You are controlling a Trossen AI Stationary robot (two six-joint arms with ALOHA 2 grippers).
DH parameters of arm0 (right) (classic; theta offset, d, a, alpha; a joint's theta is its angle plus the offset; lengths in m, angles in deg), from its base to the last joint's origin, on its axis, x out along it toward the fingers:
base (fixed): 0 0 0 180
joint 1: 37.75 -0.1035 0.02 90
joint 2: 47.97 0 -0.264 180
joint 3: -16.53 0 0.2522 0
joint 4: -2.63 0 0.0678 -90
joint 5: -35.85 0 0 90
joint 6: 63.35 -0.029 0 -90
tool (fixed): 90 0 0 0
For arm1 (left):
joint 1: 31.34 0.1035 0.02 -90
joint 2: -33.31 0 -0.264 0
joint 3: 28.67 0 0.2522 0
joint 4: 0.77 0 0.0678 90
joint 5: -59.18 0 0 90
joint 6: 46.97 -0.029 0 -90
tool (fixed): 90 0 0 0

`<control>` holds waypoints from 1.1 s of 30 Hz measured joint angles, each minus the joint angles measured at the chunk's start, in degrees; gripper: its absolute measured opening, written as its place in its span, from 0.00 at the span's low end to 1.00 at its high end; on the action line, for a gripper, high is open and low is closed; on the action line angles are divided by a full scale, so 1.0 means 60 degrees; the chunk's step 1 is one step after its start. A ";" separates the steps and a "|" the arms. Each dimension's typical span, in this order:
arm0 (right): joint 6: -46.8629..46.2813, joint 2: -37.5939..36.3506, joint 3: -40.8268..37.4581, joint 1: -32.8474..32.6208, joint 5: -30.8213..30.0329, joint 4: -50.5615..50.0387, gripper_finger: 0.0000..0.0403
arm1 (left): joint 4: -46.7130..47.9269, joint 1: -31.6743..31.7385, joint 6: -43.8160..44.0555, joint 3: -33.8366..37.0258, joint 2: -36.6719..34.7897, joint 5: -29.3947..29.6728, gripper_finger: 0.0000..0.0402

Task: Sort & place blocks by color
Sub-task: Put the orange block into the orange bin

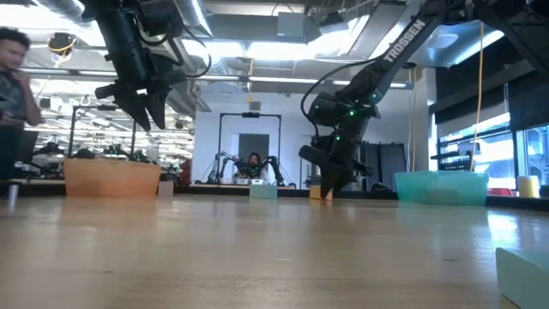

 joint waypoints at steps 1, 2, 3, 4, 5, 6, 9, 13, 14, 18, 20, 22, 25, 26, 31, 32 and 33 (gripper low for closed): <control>0.0016 0.0000 0.0000 0.0013 0.0145 0.0002 0.14 | 0.0000 0.0000 0.0000 0.0000 0.0000 0.0003 0.40; 0.0029 0.0000 0.0010 0.0059 0.0337 -0.0003 0.14 | 0.0000 0.0004 0.0000 0.0000 0.0000 -0.0001 0.40; 0.0038 0.0000 0.0055 0.0102 0.0608 -0.0060 0.14 | 0.0000 0.0001 0.0000 0.0000 0.0000 0.0003 0.40; 0.0068 0.0006 0.0102 0.0160 0.0966 -0.0103 0.14 | 0.0000 0.0000 0.0000 0.0000 0.0000 -0.0001 0.40; 0.0079 0.0022 0.0159 0.0206 0.1416 -0.0171 0.14 | 0.0000 0.0003 0.0000 0.0000 0.0000 -0.0001 0.40; 0.0142 0.0029 0.0211 0.0237 0.1987 -0.0250 0.14 | 0.0000 0.0000 -0.0010 0.0000 0.0000 -0.0001 0.40; 0.0313 0.0029 0.0461 0.0277 0.3679 -0.0241 0.14 | 0.0000 0.0000 -0.0383 0.0000 0.0000 -0.0001 0.40; 0.0582 0.0025 0.0987 0.0288 0.4632 -0.0728 0.14 | -0.0002 0.0002 -0.0839 0.0000 0.0000 -0.0004 0.40; 0.0735 0.0025 0.1154 0.0279 0.4708 -0.0815 0.14 | -0.0007 0.0002 -0.0952 0.0000 0.0000 -0.0004 0.40; 0.1019 0.0025 0.1875 0.0046 0.5040 -0.1276 0.14 | -0.0448 0.0004 -0.1834 0.0000 0.0000 -0.0044 0.40; 0.1150 0.0025 0.2266 -0.0188 0.5333 -0.1375 0.14 | -0.1055 0.0004 -0.2495 0.0000 0.0000 -0.0460 0.40; 0.1337 0.0018 0.2654 -0.0462 0.5574 -0.1434 0.14 | -0.1871 0.0039 -0.3048 0.0000 0.0000 -0.1297 0.40; 0.1742 0.0018 0.3257 -0.0913 0.5596 -0.1698 0.14 | -0.3047 0.0159 -0.3330 0.0000 0.0000 -0.2829 0.40; 0.1861 0.0018 0.3440 -0.1074 0.5598 -0.1775 0.14 | -0.3337 0.0216 -0.3330 0.0000 0.0000 -0.3300 0.40; 0.2489 0.0008 0.4277 -0.1840 0.5585 -0.2253 0.14 | -0.4206 0.0444 -0.3321 0.0000 0.0000 -0.5219 0.40; 0.2528 0.0007 0.4400 -0.1977 0.5542 -0.2296 0.14 | -0.4303 0.0480 -0.3313 0.0000 0.0000 -0.5569 0.40; 0.2540 0.0007 0.4513 -0.2109 0.5446 -0.2337 0.14 | -0.4410 0.0508 -0.3272 0.0000 0.0000 -0.5942 0.40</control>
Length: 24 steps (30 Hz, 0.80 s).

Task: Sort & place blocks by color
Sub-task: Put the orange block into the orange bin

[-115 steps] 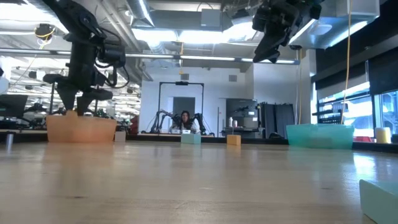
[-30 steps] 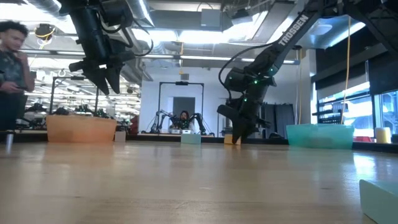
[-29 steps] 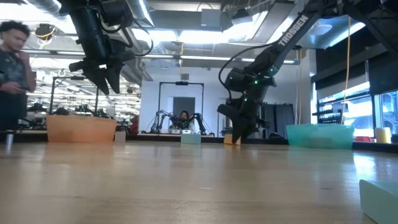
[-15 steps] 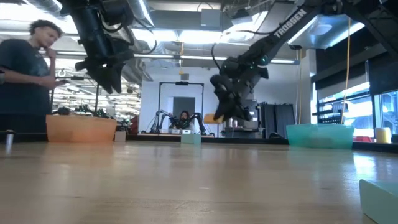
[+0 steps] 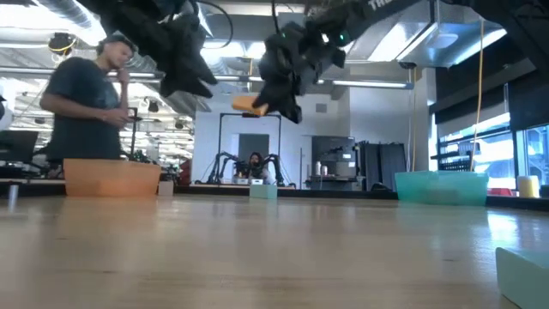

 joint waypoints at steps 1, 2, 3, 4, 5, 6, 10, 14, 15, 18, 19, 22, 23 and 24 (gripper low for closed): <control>0.0017 0.0000 0.0101 -0.0126 -0.0091 -0.0010 0.14 | -0.0098 0.0020 0.0026 0.0000 0.0000 -0.0411 0.40; 0.0039 0.0000 0.0189 -0.0243 -0.0167 -0.0010 0.14 | -0.0215 0.0034 0.0032 0.0000 0.0000 -0.0772 0.40; 0.0111 0.0000 0.0263 -0.0354 -0.0226 -0.0007 0.14 | -0.0341 0.0035 0.0033 0.0000 0.0000 -0.1030 0.40; 0.0192 0.0000 0.0328 -0.0462 -0.0263 -0.0008 0.14 | -0.0443 0.0028 0.0090 0.0000 0.0000 -0.1194 0.40; 0.0223 0.0000 0.0383 -0.0561 -0.0277 -0.0009 0.14 | -0.0515 0.0018 0.0194 0.0000 0.0000 -0.1299 0.40; 0.0229 0.0000 0.0432 -0.0641 -0.0288 -0.0015 0.14 | -0.0545 0.0019 0.0244 0.0000 0.0000 -0.1358 0.40; 0.0240 -0.0004 0.0543 -0.0876 -0.0292 0.0000 0.14 | -0.0552 0.0013 0.0270 0.0000 0.0000 -0.1412 0.40; 0.0240 -0.0004 0.0543 -0.0946 -0.0293 -0.0005 0.14 | -0.0552 -0.0002 0.0270 0.0000 0.0000 -0.1555 0.40; 0.0240 -0.0004 0.0543 -0.0972 -0.0296 -0.0001 0.14 | -0.0552 -0.0002 0.0270 0.0000 0.0000 -0.1617 0.40; 0.0240 -0.0004 0.0543 -0.0972 -0.0310 0.0042 0.14 | -0.0552 -0.0002 0.0269 0.0000 0.0000 -0.1892 0.40; 0.0243 -0.0004 0.0543 -0.0979 -0.0307 0.0086 0.14 | -0.0553 -0.0009 0.0270 0.0000 0.0013 -0.1902 0.40; 0.0240 -0.0004 0.0543 -0.0980 -0.0306 0.0183 0.14 | -0.0563 -0.0118 0.0238 0.0000 0.0195 -0.1858 0.40; 0.0240 -0.0004 0.0543 -0.0980 -0.0306 0.0200 0.14 | -0.0566 -0.0151 0.0216 0.0000 0.0264 -0.1822 0.40; 0.0240 -0.0004 0.0543 -0.0980 -0.0303 0.0233 0.14 | -0.0567 -0.0184 0.0206 0.0000 0.0320 -0.1821 0.40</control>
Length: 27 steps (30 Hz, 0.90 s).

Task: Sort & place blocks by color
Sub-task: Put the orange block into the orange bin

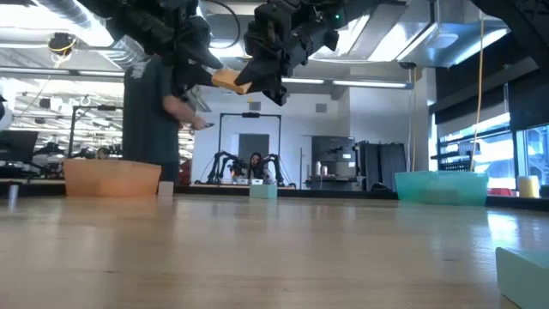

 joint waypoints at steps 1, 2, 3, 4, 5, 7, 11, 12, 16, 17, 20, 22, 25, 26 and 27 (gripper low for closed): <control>0.0000 0.0000 0.0000 0.0000 0.0000 0.0017 0.14 | -0.0005 -0.0026 -0.0008 0.0000 0.0057 -0.0001 0.40; 0.0000 0.0000 0.0000 0.0000 0.0000 0.0010 0.14 | -0.0009 -0.0053 -0.0024 0.0000 0.0121 0.0022 0.40; 0.0000 0.0000 0.0000 0.0000 0.0000 0.0010 0.14 | -0.0015 -0.0070 -0.0117 0.0000 0.0197 0.0070 0.40; 0.0000 0.0000 0.0000 0.0000 0.0000 0.0010 0.14 | -0.0079 -0.0111 -0.0257 0.0000 0.0288 0.0134 0.40; 0.0000 0.0000 0.0000 0.0000 0.0000 0.0010 0.14 | -0.0182 -0.0168 -0.0390 0.0000 0.0368 0.0204 0.40; 0.0000 0.0000 0.0000 0.0000 0.0000 0.0003 0.14 | -0.0533 -0.0276 -0.0562 0.0000 0.0508 0.0308 0.40; 0.0000 0.0000 0.0000 0.0000 0.0000 -0.0004 0.14 | -0.1081 -0.0399 -0.0957 0.0000 0.0547 0.0294 0.40; 0.0000 0.0000 0.0000 0.0000 0.0004 -0.0002 0.14 | -0.1128 -0.0432 -0.0992 0.0000 0.0547 0.0299 0.40; 0.0000 0.0000 0.0000 0.0000 0.0004 -0.0013 0.14 | -0.1133 -0.0488 -0.0997 0.0000 0.0547 0.0310 0.40; 0.0000 0.0000 0.0000 0.0000 0.0004 -0.0015 0.14 | -0.1129 -0.0488 -0.0957 0.0000 0.0547 0.0310 0.39; 0.0000 0.0000 0.0000 0.0000 0.0004 -0.0023 0.14 | -0.1133 -0.0484 -0.0933 0.0000 0.0547 0.0326 0.35; 0.0000 0.0000 0.0000 0.0000 0.0020 -0.0027 0.14 | -0.1131 -0.0489 -0.0940 0.0000 0.0547 0.0416 0.28; 0.0175 0.0000 0.0000 0.0000 0.0106 -0.0043 0.14 | -0.1129 -0.0540 -0.1008 0.0000 0.0547 0.0396 0.15; 0.0242 0.0000 0.0000 -0.0009 0.0151 -0.0064 0.14 | -0.1129 -0.0546 -0.1037 0.0000 0.0540 0.0329 0.12; 0.0251 -0.0004 0.0000 -0.0016 0.0182 -0.0068 0.14 | -0.1122 -0.0546 -0.1053 0.0000 0.0533 0.0278 0.12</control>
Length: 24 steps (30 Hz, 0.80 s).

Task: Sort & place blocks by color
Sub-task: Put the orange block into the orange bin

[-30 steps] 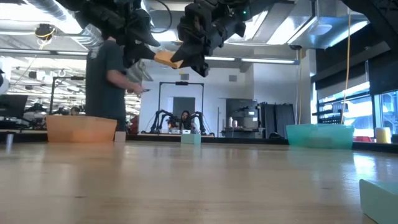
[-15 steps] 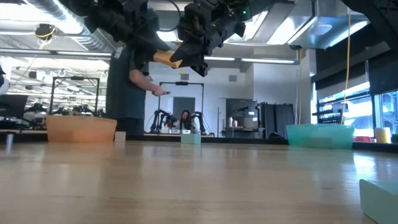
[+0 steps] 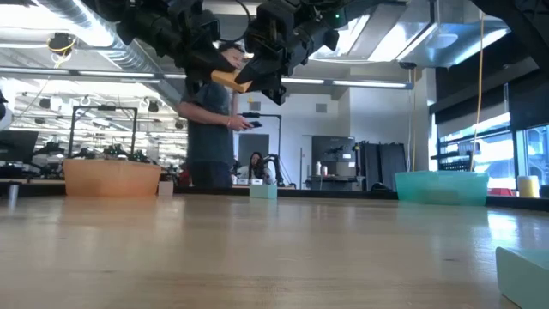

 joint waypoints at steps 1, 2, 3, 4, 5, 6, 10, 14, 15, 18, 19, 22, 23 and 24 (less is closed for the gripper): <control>-0.0001 0.0000 0.0000 -0.0002 0.0066 0.0002 0.14 | 0.0004 0.0000 0.0003 0.0000 0.0000 -0.0026 0.12; 0.0012 0.0000 0.0000 0.0006 0.0116 0.0006 0.14 | -0.0003 0.0000 0.0012 0.0000 0.0000 -0.0037 0.12; 0.0030 0.0000 0.0000 0.0008 0.0125 0.0012 0.14 | -0.0010 0.0000 0.0026 0.0000 0.0000 -0.0049 0.12; 0.0030 0.0000 0.0000 -0.0006 0.0120 0.0027 0.14 | -0.0011 0.0004 0.0029 0.0000 0.0000 -0.0064 0.12; 0.0026 0.0000 0.0000 -0.0013 0.0099 0.0027 0.14 | -0.0005 0.0002 0.0029 0.0000 0.0000 -0.0067 0.12; 0.0009 0.0000 0.0000 -0.0020 0.0095 0.0017 0.15 | 0.0016 -0.0002 0.0034 0.0000 0.0000 -0.0063 0.12; -0.0310 0.0000 0.0000 -0.0010 0.0005 0.0066 0.25 | 0.0115 -0.0004 0.0040 0.0000 0.0000 0.0135 0.12; -0.0465 0.0000 0.0000 0.0041 0.0016 0.0082 0.29 | 0.0200 -0.0007 0.0041 0.0000 0.0003 0.0366 0.12; -0.0462 0.0000 0.0000 0.0066 0.0012 0.0081 0.30 | 0.0215 -0.0007 0.0042 0.0000 0.0003 0.0424 0.12; -0.0417 0.0000 0.0000 0.0158 0.0016 0.0043 0.30 | 0.0349 -0.0004 0.0040 0.0000 0.0003 0.0662 0.12; -0.0332 -0.0014 0.0000 0.0203 0.0017 -0.0002 0.30 | 0.0409 -0.0004 0.0040 0.0000 0.0003 0.0771 0.12; -0.0077 -0.0125 0.0000 0.0310 -0.0061 -0.0074 0.31 | 0.0540 0.0010 0.0040 0.0000 -0.0046 0.1138 0.12; -0.0039 -0.0205 0.0000 0.0346 -0.0133 -0.0143 0.31 | 0.0681 0.0042 0.0037 0.0000 -0.0108 0.1297 0.12; -0.0036 -0.0279 0.0000 0.0379 -0.0207 -0.0228 0.31 | 0.0856 0.0085 0.0040 0.0000 -0.0169 0.1552 0.12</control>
